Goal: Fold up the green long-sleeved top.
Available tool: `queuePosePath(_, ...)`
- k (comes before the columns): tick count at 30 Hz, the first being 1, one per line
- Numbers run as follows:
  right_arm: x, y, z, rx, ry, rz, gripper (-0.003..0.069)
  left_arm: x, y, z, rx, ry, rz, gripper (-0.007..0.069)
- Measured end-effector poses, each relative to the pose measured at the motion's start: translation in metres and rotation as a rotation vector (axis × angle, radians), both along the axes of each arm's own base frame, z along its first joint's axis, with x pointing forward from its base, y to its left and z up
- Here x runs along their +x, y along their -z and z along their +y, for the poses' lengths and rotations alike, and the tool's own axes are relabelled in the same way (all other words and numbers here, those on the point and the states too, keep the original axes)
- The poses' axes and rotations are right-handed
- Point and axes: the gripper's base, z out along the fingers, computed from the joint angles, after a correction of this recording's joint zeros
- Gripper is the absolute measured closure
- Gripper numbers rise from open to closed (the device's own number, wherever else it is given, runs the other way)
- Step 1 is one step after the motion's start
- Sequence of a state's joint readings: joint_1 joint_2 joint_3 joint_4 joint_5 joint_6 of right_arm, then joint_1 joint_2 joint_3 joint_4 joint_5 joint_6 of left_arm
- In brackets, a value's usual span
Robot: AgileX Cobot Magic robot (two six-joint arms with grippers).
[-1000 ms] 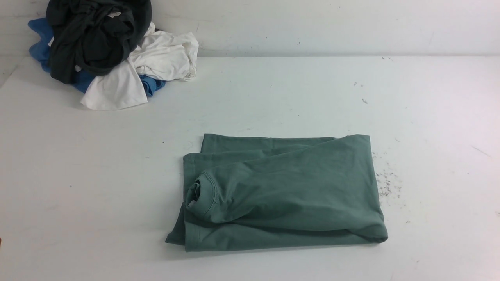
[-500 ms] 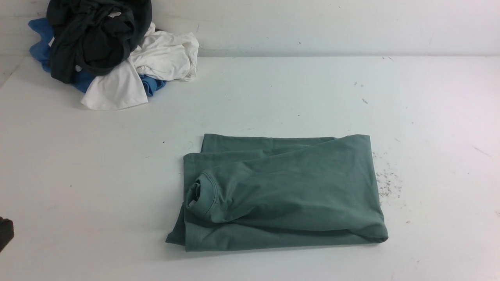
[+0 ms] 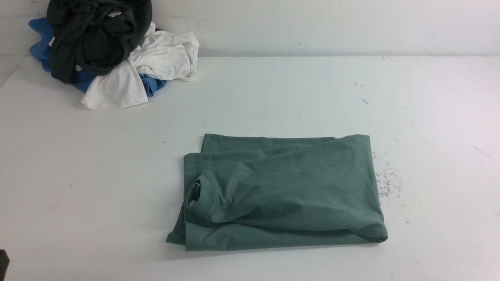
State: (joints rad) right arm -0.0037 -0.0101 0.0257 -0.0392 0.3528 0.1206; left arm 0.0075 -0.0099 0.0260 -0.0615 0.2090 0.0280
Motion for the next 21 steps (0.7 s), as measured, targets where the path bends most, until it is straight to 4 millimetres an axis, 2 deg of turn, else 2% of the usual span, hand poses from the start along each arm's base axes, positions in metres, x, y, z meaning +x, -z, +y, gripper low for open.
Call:
queuePosePath(6, 0.0, 0.0, 0.0, 0.0, 0.0, 0.001, 0.0673, -0.003, 0.014, -0.001, -0.017, 0.012, 0.15, 0.0631)
queuePosePath(21, 0.0, 0.0, 0.0, -0.001, 0.0, 0.001, 0.0673, -0.003, 0.014, -0.002, -0.026, 0.014, 0.154, 0.0631)
